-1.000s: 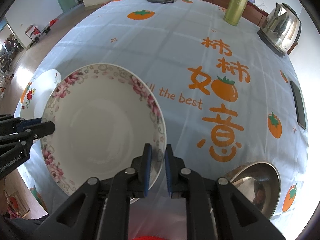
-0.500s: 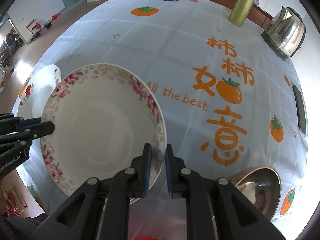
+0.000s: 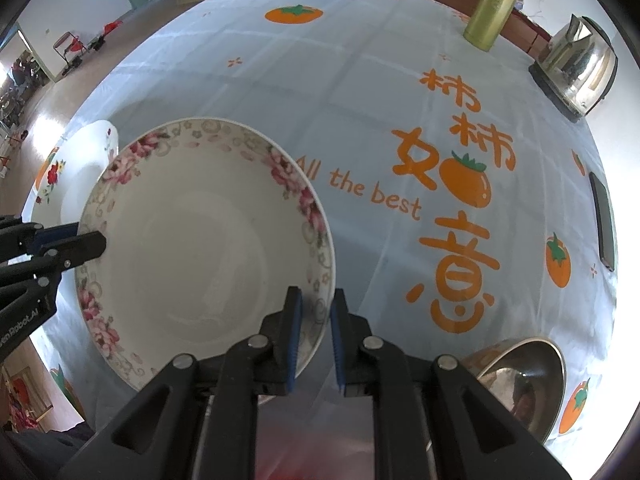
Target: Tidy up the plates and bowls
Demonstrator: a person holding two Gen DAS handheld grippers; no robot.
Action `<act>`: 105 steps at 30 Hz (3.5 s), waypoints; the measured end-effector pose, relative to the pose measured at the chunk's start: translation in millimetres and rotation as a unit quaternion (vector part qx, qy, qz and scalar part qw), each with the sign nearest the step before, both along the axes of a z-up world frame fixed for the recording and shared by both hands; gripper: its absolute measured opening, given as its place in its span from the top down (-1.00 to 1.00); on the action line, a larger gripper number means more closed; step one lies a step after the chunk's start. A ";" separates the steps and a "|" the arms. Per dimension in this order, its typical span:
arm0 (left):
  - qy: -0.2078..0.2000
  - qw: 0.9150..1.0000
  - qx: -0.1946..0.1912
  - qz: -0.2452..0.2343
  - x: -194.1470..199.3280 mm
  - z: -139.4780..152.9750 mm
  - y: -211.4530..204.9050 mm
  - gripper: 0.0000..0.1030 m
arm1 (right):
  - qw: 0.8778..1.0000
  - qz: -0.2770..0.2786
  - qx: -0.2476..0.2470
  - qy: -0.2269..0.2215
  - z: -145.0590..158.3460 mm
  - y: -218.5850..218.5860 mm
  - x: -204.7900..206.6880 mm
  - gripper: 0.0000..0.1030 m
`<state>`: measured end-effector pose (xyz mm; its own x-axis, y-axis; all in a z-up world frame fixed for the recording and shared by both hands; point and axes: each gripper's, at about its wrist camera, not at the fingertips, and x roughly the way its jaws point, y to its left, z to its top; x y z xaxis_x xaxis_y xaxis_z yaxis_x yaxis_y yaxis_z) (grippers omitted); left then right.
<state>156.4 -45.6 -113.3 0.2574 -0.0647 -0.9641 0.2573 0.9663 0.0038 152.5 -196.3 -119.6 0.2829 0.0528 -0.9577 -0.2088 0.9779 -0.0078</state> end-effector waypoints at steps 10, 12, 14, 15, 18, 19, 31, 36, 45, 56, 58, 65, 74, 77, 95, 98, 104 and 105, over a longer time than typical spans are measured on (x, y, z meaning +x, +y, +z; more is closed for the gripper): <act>-0.024 0.999 0.022 -0.017 -3.3 -0.8 -4.6 0.70 | 1.000 0.007 -0.006 0.007 -1.1 0.2 -0.5 0.71; -0.027 0.999 0.025 -0.018 -3.6 -1.1 -4.7 0.70 | 1.000 0.008 -0.007 0.008 -1.6 0.1 0.0 0.71; -0.030 0.999 0.026 -0.019 -4.1 -1.4 -4.6 0.70 | 1.000 0.008 -0.007 0.008 -2.0 -0.1 -0.8 0.71; -0.030 0.999 0.027 -0.020 -4.3 -1.5 -5.3 0.70 | 1.000 0.008 -0.007 0.008 -2.2 -0.1 -1.1 0.71; -0.031 0.999 0.030 -0.021 -5.4 -3.2 -5.8 0.69 | 1.000 0.012 -0.013 0.012 -2.5 0.4 -3.1 0.71; -0.032 0.999 0.032 -0.022 -5.6 -3.8 -6.0 0.69 | 1.000 0.015 -0.018 0.012 -2.7 1.0 -4.6 0.71; -0.047 0.997 0.057 -0.034 -11.1 -8.5 -11.3 0.65 | 1.000 0.012 -0.015 0.011 -2.9 -0.4 -5.9 0.72; -0.055 0.995 0.069 -0.043 -14.1 -10.5 -12.5 0.64 | 1.000 0.012 -0.015 0.011 -2.9 0.1 -5.5 0.72; -0.066 0.992 0.089 -0.058 -17.7 -13.3 -17.5 0.62 | 1.000 0.011 -0.018 0.010 -2.2 0.0 -5.9 0.72; -0.078 0.990 0.095 -0.065 -20.9 -14.1 -19.4 0.61 | 1.000 0.011 -0.025 0.008 -2.2 1.5 -6.9 0.71; -0.075 0.991 0.094 -0.065 -20.8 -14.8 -19.7 0.55 | 0.999 0.012 -0.029 0.009 -1.9 2.9 -7.8 0.71; -0.056 0.993 0.078 -0.072 -23.2 -15.9 -24.0 0.08 | 1.000 0.006 -0.022 0.013 -1.0 2.1 -10.2 0.62; -0.089 0.995 0.043 -0.021 -19.9 12.0 3.7 -0.29 | 1.000 -0.002 -0.015 -0.022 20.9 4.3 -11.5 -0.08; -0.088 0.995 0.038 0.012 -16.8 17.8 25.7 -0.29 | 0.999 0.005 -0.001 -0.037 33.6 10.5 -9.0 -0.08; -0.030 0.979 0.022 0.202 -13.0 -2.4 170.2 -0.29 | 0.991 0.102 0.076 -0.030 37.8 130.4 24.8 0.24; -0.026 0.978 0.016 0.206 -11.1 -7.0 176.6 -0.29 | 0.991 0.109 0.077 -0.023 30.6 147.0 31.2 0.24; -0.019 0.977 0.008 0.210 -7.0 -14.5 180.6 -0.29 | 0.991 0.119 0.057 -0.016 15.6 167.8 47.9 0.37; -0.018 0.977 0.006 0.211 -6.9 -15.5 181.1 -0.29 | 0.991 0.121 0.051 -0.014 11.5 170.9 50.7 0.42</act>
<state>149.6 135.5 -128.9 0.2931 0.0670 -0.9537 -0.1654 0.9860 0.0185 203.2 -25.3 -108.1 0.2770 0.2187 -0.9356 -0.4381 0.8954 0.0796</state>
